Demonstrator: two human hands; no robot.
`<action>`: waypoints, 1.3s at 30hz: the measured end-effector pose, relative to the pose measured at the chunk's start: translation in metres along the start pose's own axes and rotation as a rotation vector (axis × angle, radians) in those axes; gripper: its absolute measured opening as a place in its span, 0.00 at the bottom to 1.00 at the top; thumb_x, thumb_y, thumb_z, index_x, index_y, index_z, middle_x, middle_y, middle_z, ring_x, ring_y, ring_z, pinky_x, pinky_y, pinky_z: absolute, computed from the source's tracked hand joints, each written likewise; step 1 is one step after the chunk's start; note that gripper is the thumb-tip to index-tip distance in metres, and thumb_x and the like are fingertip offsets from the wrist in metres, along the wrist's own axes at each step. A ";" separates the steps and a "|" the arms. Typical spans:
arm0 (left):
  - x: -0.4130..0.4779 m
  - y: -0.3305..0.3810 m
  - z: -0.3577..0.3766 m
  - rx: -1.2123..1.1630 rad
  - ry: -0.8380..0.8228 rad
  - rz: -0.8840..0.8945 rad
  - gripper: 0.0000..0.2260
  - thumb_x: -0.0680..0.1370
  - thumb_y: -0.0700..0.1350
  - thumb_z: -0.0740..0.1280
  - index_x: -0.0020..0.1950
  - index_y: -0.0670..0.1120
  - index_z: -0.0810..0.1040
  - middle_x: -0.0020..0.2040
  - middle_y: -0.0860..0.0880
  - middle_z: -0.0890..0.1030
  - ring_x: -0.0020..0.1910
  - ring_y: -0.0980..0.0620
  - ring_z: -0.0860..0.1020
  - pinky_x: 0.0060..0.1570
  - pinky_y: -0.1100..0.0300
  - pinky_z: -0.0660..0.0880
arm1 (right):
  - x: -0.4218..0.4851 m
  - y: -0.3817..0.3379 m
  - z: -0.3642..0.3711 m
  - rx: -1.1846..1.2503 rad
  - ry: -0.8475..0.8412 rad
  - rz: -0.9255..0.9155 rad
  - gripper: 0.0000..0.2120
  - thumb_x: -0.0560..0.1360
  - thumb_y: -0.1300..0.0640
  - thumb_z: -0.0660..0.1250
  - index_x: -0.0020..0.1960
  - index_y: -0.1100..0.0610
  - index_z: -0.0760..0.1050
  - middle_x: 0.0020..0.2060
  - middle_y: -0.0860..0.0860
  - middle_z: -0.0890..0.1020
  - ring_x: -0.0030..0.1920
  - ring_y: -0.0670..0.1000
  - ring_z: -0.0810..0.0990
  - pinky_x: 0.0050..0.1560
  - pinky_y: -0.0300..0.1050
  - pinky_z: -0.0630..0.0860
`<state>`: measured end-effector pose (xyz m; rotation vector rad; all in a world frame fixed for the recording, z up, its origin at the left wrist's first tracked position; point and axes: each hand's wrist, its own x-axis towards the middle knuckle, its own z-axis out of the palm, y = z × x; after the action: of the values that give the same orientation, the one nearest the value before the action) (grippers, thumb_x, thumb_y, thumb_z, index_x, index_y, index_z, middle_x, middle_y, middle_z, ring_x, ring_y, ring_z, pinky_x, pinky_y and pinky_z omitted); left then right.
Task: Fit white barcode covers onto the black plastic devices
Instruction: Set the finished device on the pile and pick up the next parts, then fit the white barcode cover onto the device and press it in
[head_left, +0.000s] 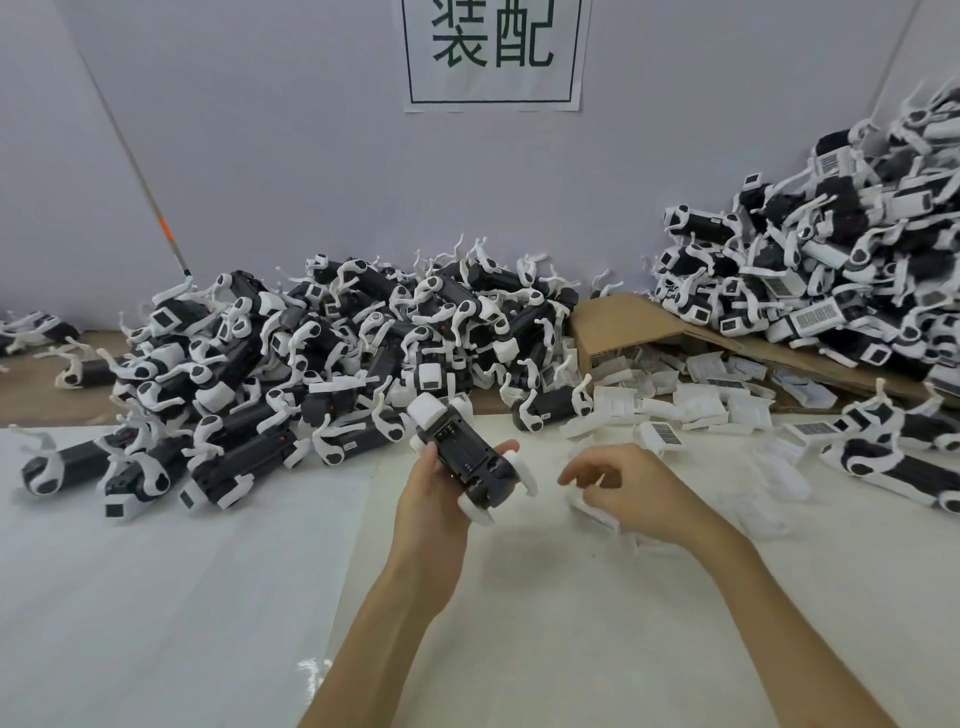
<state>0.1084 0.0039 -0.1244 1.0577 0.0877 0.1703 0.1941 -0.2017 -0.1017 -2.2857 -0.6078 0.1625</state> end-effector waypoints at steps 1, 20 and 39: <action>0.000 -0.001 0.000 0.025 0.001 0.012 0.21 0.86 0.55 0.50 0.73 0.47 0.69 0.60 0.41 0.83 0.60 0.46 0.82 0.68 0.48 0.68 | 0.000 -0.001 -0.002 0.100 0.026 -0.019 0.23 0.75 0.69 0.64 0.44 0.40 0.83 0.45 0.47 0.83 0.42 0.42 0.80 0.44 0.37 0.77; -0.008 -0.002 0.009 0.182 0.027 0.101 0.25 0.78 0.57 0.62 0.68 0.43 0.77 0.61 0.47 0.84 0.57 0.50 0.82 0.57 0.54 0.71 | 0.002 -0.013 0.012 1.137 -0.115 -0.149 0.29 0.64 0.72 0.69 0.64 0.58 0.75 0.52 0.56 0.84 0.49 0.52 0.84 0.47 0.44 0.81; -0.017 -0.007 0.023 0.449 0.016 0.233 0.12 0.84 0.39 0.62 0.59 0.52 0.81 0.51 0.56 0.86 0.49 0.60 0.83 0.44 0.70 0.74 | -0.002 -0.031 0.046 0.704 0.290 -0.108 0.18 0.68 0.52 0.80 0.53 0.52 0.78 0.50 0.48 0.83 0.52 0.48 0.81 0.46 0.37 0.77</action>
<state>0.0955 -0.0218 -0.1192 1.5153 0.0158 0.3818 0.1668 -0.1540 -0.1127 -1.5546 -0.4296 -0.0127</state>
